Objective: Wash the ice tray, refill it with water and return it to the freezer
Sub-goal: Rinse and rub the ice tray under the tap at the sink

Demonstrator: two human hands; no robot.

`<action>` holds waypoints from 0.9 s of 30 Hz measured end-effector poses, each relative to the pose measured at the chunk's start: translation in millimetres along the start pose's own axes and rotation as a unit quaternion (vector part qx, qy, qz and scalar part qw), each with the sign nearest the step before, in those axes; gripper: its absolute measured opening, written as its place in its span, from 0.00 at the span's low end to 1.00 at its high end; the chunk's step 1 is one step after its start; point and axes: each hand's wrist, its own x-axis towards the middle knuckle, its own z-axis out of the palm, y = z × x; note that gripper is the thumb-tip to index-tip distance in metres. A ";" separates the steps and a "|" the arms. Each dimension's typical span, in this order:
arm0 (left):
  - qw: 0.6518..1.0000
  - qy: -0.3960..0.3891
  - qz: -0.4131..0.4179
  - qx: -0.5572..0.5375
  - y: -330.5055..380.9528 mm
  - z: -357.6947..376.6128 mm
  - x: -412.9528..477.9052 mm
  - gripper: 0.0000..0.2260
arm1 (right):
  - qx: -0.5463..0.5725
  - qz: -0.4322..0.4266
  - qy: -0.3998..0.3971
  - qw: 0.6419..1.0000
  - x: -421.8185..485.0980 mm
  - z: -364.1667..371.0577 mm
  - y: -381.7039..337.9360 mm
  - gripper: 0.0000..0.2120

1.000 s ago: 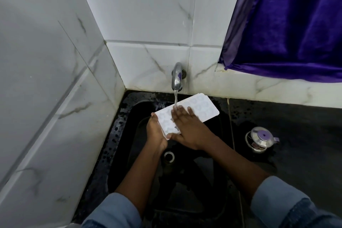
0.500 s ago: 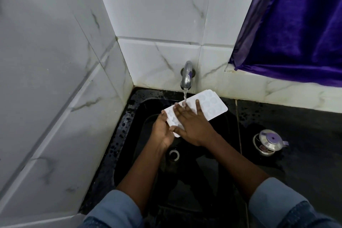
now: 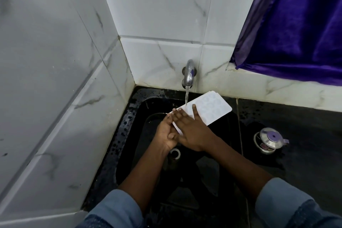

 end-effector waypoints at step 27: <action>0.994 0.068 0.086 -0.023 27.9 -36.3 -11.6 0.14 | 0.030 0.094 0.009 0.995 -4.0 9.4 11.5 0.54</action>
